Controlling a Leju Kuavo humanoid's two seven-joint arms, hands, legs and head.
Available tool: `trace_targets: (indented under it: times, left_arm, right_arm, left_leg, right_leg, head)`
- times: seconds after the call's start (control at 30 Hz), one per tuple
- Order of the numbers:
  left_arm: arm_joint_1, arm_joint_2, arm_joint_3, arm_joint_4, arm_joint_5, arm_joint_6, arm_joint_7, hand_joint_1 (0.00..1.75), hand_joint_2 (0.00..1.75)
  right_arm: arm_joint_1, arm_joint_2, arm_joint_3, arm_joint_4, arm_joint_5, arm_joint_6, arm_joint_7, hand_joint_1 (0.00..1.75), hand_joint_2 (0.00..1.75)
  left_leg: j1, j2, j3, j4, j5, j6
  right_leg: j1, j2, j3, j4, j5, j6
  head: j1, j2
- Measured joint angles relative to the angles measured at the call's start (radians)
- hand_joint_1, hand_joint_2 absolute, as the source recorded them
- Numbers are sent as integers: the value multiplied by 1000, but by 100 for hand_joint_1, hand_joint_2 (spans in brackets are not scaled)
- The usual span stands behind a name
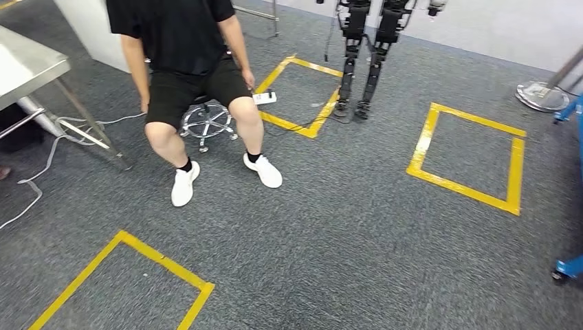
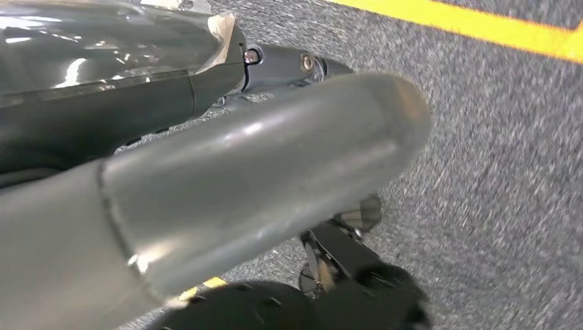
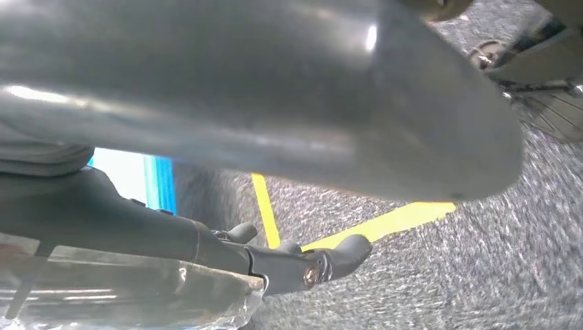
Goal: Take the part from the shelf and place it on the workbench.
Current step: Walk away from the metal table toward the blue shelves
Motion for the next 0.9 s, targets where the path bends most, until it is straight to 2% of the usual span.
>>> trace_targets:
  times: [0.03, 0.07, 0.1, 0.13, 0.2, 0.23, 0.27, 0.33, 0.37, 0.4, 0.43, 0.47, 0.5, 0.53, 0.57, 0.6, 0.63, 0.67, 0.7, 0.73, 0.77, 0.83, 0.87, 0.9]
  left_arm:
    - [1, 0, 1, -3, -5, -2, 2, 0, 0]
    - [2, -1, 1, -7, -9, -5, 3, 0, 0]
    - [0, -1, 2, -12, -12, -8, 4, 0, 0]
    - [-1, -1, 2, -17, -15, -11, 4, 0, 0]
    - [-6, -1, 3, -25, -23, -21, 7, 0, 0]
    - [-8, -1, 3, -27, -28, -26, 8, 0, 0]
    - [-10, -1, 3, -29, -32, -30, 10, 0, 0]
    - [-15, -1, 2, -32, -41, -34, 12, 0, 0]
    - [-17, -2, 1, -33, -44, -34, 13, 0, 0]
    - [-20, -2, -1, -33, -47, -35, 14, 0, 0]
    - [-21, -1, -2, -34, -49, -34, 15, 0, 0]
    - [-21, 0, -2, -34, -50, -33, 15, 0, 0]
    - [-21, 1, -2, -34, -51, -32, 15, 0, 0]
    - [-21, 2, -2, -34, -52, -31, 16, 0, 0]
    - [-21, 3, -2, -34, -53, -30, 16, 0, 0]
    - [-22, 3, -2, -33, -53, -30, 15, 0, 0]
    - [-23, 4, -2, -33, -54, -29, 15, 0, 0]
    - [-25, 4, -2, -31, -54, -28, 14, 0, 0]
    - [-27, 5, -2, -30, -54, -27, 14, 0, 0]
    - [-28, 5, -3, -29, -54, -26, 13, 0, 0]
    - [-29, 6, -3, -28, -54, -26, 12, 0, 0]
    - [-32, 7, -3, -28, -53, -25, 11, 0, 0]
    - [-33, 8, -3, -28, -53, -25, 11, 0, 0]
    - [-35, 8, -4, -28, -53, -25, 11, 0, 0]
  right_arm:
    - [0, 1, -2, 0, 2, -1, -1, 0, 0]
    - [0, 2, -3, 0, 4, -1, -2, 0, 0]
    - [1, 3, -5, 0, 6, -1, -3, 0, 0]
    - [0, 3, -8, -1, 7, 0, -3, 0, 0]
    - [-4, 5, -16, -5, 2, 3, -3, 0, 0]
    - [-7, 6, -21, -8, -2, 5, -3, 0, 0]
    - [-9, 6, -27, -12, -5, 6, -3, 0, 0]
    - [-10, 5, -39, -16, -11, 9, -3, 0, 0]
    - [-8, 4, -45, -17, -14, 10, -2, 0, 0]
    - [-5, 4, -50, -17, -16, 11, -2, 0, 0]
    - [-3, 4, -55, -17, -18, 11, -3, 0, 0]
    - [-1, 5, -58, -17, -19, 10, -5, 0, 0]
    - [0, 7, -62, -17, -20, 8, -8, 0, 0]
    - [2, 7, -65, -17, -20, 6, -10, 0, 0]
    - [5, 8, -68, -16, -20, 3, -12, 0, 0]
    - [9, 8, -70, -16, -20, 1, -14, 0, 0]
    - [13, 9, -71, -16, -20, -2, -15, 0, 0]
    - [15, 9, -72, -16, -19, -5, -16, 0, 0]
    - [16, 10, -74, -16, -19, -7, -17, 0, 0]
    - [15, 11, -75, -17, -19, -9, -17, 0, 0]
    - [15, 12, -76, -17, -19, -11, -17, 0, 0]
    - [16, 14, -76, -16, -19, -13, -17, 0, 0]
    - [18, 15, -76, -16, -19, -13, -17, 0, 0]
    - [20, 15, -76, -16, -19, -13, -17, 0, 0]
  left_leg:
    - [0, -11, -31, 65, -24, 2]
    - [0, -14, -43, 87, -21, 3]
    - [1, -16, -36, 68, 3, 5]
    - [2, -21, -13, 15, 41, 6]
    - [9, -60, 45, -118, 107, 9]
    - [10, -77, 64, -162, 122, 11]
    - [9, -89, 71, -183, 124, 13]
    - [2, -75, 70, -188, 126, 24]
    - [0, -64, 70, -192, 130, 33]
    - [0, -52, 70, -197, 134, 42]
    - [0, -39, 70, -202, 137, 50]
    - [-2, -26, 70, -203, 138, 56]
    - [-5, -11, 68, -203, 137, 59]
    - [-7, 4, 67, -203, 137, 60]
    - [-9, 19, 66, -202, 137, 60]
    - [-10, 32, 66, -202, 137, 60]
    - [-10, 44, 67, -202, 136, 59]
    - [-11, 55, 69, -202, 135, 58]
    - [-12, 65, 71, -202, 134, 55]
    - [-15, 75, 74, -201, 131, 50]
    - [-17, 85, 77, -201, 129, 45]
    - [-19, 106, 84, -202, 125, 34]
    - [-17, 104, 85, -200, 121, 28]
    - [-15, 87, 82, -188, 109, 22]
  right_leg:
    - [4, 16, -1, 0, 1, -4]
    - [6, 31, -1, 1, 1, -4]
    - [7, 46, 1, 2, 1, -4]
    - [6, 60, 3, 3, 1, -4]
    - [9, 86, 2, 8, 0, -1]
    - [11, 97, -1, 12, 1, 3]
    - [13, 107, -8, 14, 2, 9]
    - [15, 126, -23, 12, 8, 24]
    - [15, 119, -30, 16, 7, 30]
    - [16, 100, -41, 33, -3, 32]
    - [17, 72, -60, 72, -24, 31]
    - [16, 41, -87, 128, -54, 27]
    - [16, 24, -120, 197, -86, 25]
    - [15, 17, -150, 260, -111, 26]
    - [14, 14, -164, 294, -121, 30]
    - [13, 12, -157, 291, -116, 37]
    - [13, 6, -129, 245, -97, 46]
    - [13, -12, -85, 170, -71, 53]
    - [14, -34, -47, 101, -48, 54]
    - [18, -53, -19, 47, -30, 49]
    - [22, -66, -8, 20, -20, 41]
    - [29, -53, -12, 14, -13, 23]
    - [22, -42, -11, 13, -11, 17]
    - [16, -32, -9, 11, -8, 9]
  head:
    - [0, 0]
    - [0, 0]
    - [0, 0]
    - [0, 0]
    - [0, 0]
    - [0, 0]
    - [0, 0]
    - [1, 0]
    - [1, 0]
    - [3, 0]
    - [6, 0]
    - [8, 0]
    - [11, 0]
    - [12, 0]
    - [12, 0]
    - [12, 0]
    - [13, 0]
    - [13, 0]
    - [13, 0]
    - [12, 0]
    - [11, 0]
    - [10, 0]
    - [9, 0]
    - [7, 0]
